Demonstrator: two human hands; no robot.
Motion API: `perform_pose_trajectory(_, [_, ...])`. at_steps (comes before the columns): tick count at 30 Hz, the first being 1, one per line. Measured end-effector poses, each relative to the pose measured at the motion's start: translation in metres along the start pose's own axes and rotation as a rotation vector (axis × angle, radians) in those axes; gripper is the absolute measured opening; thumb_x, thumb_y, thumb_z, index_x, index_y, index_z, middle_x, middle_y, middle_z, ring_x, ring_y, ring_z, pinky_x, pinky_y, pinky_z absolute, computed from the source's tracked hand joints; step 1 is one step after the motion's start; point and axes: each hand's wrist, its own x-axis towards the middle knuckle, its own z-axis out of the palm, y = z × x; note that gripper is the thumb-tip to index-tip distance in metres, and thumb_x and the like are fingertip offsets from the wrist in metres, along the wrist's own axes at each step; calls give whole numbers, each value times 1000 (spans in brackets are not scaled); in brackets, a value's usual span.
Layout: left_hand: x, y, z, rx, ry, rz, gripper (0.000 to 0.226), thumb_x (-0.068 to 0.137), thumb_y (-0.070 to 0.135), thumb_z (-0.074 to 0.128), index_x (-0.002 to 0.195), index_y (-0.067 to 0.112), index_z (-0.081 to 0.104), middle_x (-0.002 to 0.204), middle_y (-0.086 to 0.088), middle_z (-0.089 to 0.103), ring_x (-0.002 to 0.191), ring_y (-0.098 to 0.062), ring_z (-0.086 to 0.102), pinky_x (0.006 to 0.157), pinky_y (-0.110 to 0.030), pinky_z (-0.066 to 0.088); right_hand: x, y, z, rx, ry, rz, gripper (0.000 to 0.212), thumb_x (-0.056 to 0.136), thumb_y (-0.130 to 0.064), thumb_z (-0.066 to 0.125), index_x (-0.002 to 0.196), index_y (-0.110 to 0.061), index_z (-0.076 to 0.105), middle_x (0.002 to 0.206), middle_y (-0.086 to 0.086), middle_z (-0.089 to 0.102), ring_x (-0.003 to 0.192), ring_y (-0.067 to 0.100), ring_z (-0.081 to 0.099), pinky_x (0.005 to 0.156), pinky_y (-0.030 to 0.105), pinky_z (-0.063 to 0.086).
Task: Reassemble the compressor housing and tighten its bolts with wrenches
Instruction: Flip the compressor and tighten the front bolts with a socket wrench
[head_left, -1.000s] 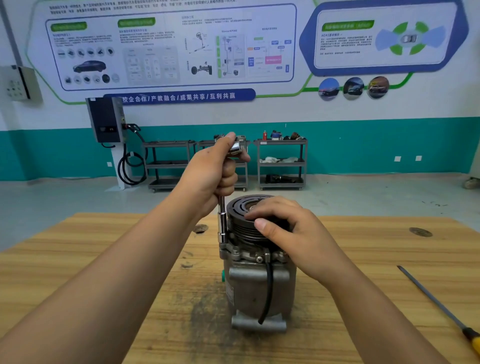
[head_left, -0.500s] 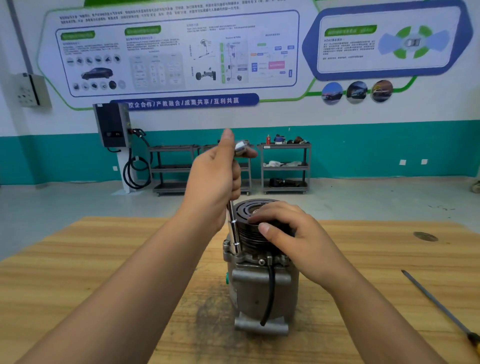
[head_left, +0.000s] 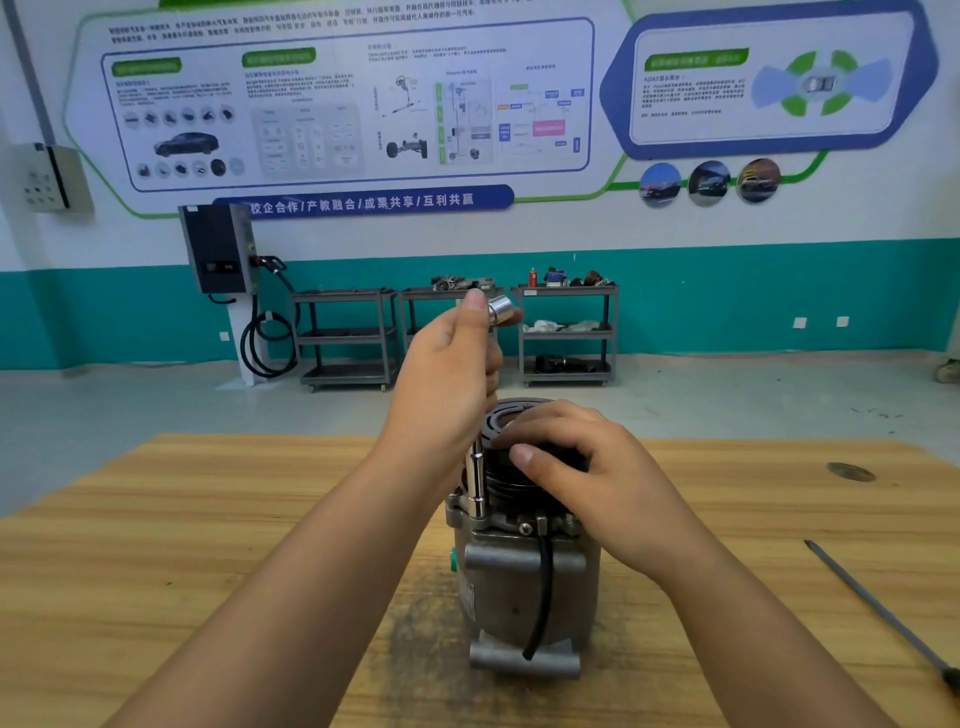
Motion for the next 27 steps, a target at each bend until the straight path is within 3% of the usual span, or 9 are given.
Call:
perform_pose_trajectory(6, [2, -2, 2, -70, -111, 15, 46, 102, 36, 32, 80, 12, 65, 44, 10, 24, 38, -5, 18, 36, -16, 18, 14, -14, 9, -183, -58, 65, 14, 87, -31, 61, 96, -28, 71, 101, -17, 56, 111, 9, 46, 102, 43, 30])
perform_pose_trajectory(12, [8, -4, -5, -169, -245, -56, 47, 101, 36, 31, 77, 13, 64, 43, 10, 23, 35, -4, 17, 35, -14, 18, 17, -13, 15, -92, -10, 57, 10, 82, -29, 67, 85, -22, 73, 94, -18, 61, 103, 10, 53, 98, 48, 35])
perform_pose_trajectory(16, [12, -3, -11, -260, -382, -119, 47, 96, 40, 36, 74, 16, 70, 43, 11, 23, 36, -3, 17, 34, -13, 18, 15, -10, 9, -17, -51, 48, 11, 84, -27, 65, 88, -22, 74, 88, -22, 60, 98, 7, 56, 97, 47, 37])
perform_pose_trajectory(20, [16, -2, -15, -273, -450, -147, 43, 83, 46, 42, 68, 19, 71, 41, 13, 23, 35, -1, 17, 33, -14, 17, 13, -5, -1, 128, -84, 88, 15, 88, -21, 61, 97, -20, 73, 93, -14, 68, 95, 4, 61, 93, 37, 46])
perform_pose_trajectory(27, [31, -2, -26, -171, -335, -205, 53, 96, 44, 35, 55, 18, 57, 37, 12, 20, 32, -4, 14, 35, -13, 13, 11, 1, -7, 137, -102, 80, 16, 89, -23, 60, 98, -31, 71, 95, -19, 69, 92, -7, 60, 78, 10, 45])
